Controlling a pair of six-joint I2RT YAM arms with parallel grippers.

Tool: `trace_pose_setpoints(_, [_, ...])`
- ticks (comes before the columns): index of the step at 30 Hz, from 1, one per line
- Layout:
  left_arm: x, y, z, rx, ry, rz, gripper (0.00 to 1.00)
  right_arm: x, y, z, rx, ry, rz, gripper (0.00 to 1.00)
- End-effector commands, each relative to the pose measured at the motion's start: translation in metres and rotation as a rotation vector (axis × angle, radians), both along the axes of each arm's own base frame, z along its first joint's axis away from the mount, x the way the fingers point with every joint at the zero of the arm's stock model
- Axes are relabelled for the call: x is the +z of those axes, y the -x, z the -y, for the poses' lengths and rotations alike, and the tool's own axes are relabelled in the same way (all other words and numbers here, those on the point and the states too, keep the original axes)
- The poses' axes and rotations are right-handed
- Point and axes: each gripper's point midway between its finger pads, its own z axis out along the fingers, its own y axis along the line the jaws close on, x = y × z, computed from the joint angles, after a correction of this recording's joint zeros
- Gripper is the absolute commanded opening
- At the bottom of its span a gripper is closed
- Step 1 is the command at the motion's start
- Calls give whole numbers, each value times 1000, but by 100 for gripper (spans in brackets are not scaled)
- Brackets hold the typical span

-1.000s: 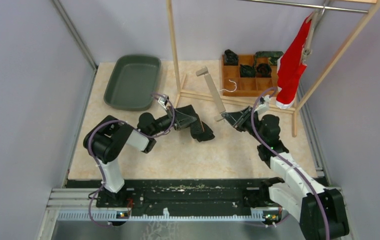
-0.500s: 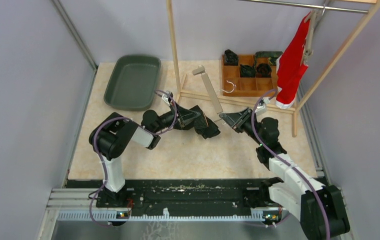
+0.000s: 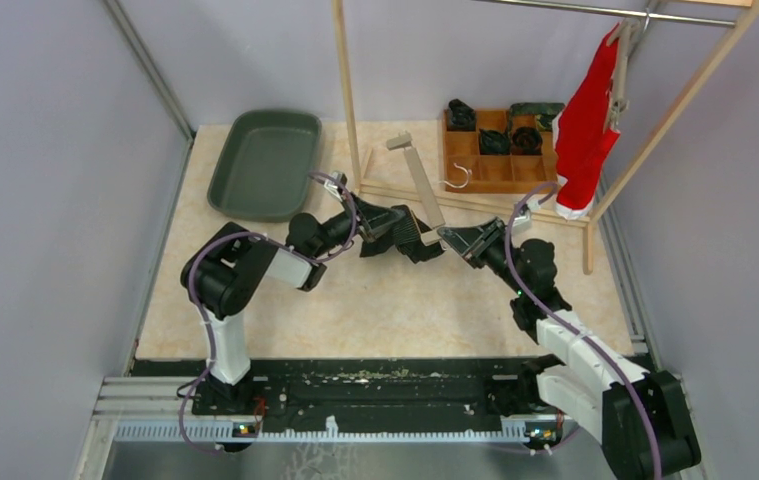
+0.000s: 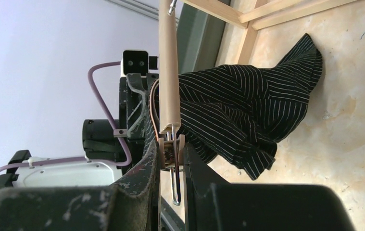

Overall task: Clip the underwear to the hanger
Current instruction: Clamp the underwear onto the hanger.

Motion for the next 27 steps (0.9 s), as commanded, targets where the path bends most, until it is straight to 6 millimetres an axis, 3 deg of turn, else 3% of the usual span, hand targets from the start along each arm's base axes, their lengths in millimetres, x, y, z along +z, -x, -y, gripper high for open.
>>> trace_pose_setpoints(1, [56,16,-9,10,170,228,0,33,1,-2,-5,-65,110,0])
trace_pose_setpoints(27, [64,13,-6,13,205,205,0,29,-5,0,-30,-120,103,0])
